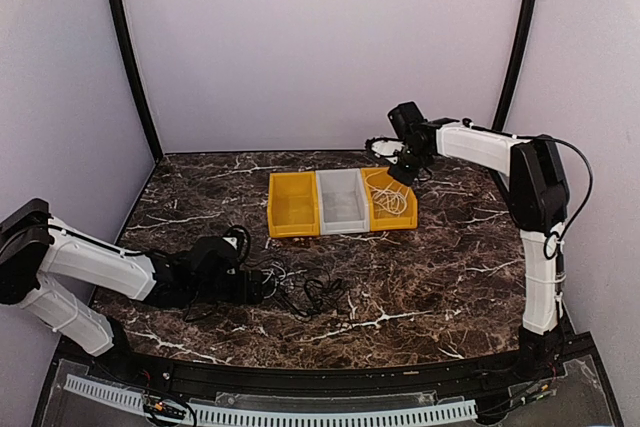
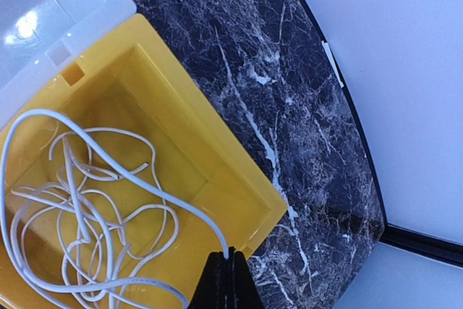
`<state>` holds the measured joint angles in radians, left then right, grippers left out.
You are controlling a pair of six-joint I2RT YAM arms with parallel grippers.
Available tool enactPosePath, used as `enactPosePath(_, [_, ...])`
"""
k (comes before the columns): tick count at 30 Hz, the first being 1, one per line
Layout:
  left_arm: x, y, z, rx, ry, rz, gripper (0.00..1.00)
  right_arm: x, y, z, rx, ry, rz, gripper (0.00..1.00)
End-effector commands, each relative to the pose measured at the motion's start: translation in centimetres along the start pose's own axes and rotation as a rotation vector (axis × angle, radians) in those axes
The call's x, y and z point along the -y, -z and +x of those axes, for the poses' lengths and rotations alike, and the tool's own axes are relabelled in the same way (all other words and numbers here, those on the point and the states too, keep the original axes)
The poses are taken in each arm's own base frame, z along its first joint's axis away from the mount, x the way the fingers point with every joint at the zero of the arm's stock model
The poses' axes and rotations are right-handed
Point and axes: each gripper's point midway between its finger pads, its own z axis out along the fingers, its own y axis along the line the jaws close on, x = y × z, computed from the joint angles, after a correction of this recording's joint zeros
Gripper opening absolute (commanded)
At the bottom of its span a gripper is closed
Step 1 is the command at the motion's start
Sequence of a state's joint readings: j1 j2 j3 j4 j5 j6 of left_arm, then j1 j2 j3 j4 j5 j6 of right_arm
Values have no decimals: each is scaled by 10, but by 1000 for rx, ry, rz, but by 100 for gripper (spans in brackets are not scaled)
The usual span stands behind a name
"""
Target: Untangle the cables
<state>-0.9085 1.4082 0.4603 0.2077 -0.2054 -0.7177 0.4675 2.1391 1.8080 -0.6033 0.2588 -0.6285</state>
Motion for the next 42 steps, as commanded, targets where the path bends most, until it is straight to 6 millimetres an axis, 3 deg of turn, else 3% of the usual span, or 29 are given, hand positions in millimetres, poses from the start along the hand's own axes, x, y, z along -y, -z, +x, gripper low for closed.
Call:
enactPosePath(1, [-4, -3, 18, -82, -16, -17, 88, -16, 3, -20, 43, -1, -10, 0])
enactPosePath(11, [-5, -2, 19, -82, -17, -17, 88, -56, -38, -3, -48, 2, -118, 0])
enactPosePath(19, [-4, -5, 21, -85, -13, -10, 88, -62, -38, 6, -89, -10, -144, 0])
enactPosePath(22, [-4, -6, 21, -86, -16, -11, 88, -56, -23, 7, -102, -21, -140, 8])
enactPosePath(27, [-4, 0, 14, -62, -16, -15, 87, -34, 21, 6, -76, -50, -86, 27])
enactPosePath(35, [25, 45, -28, 77, -56, 129, 89, -23, 63, 9, -56, -60, -56, 37])
enactPosePath(38, [25, 60, -39, 115, -54, 127, 90, -37, 78, -8, 12, -36, -99, 38])
enactPosePath(42, [10, 75, -45, 138, -39, 59, 91, -84, 99, -49, 163, 57, -195, 37])
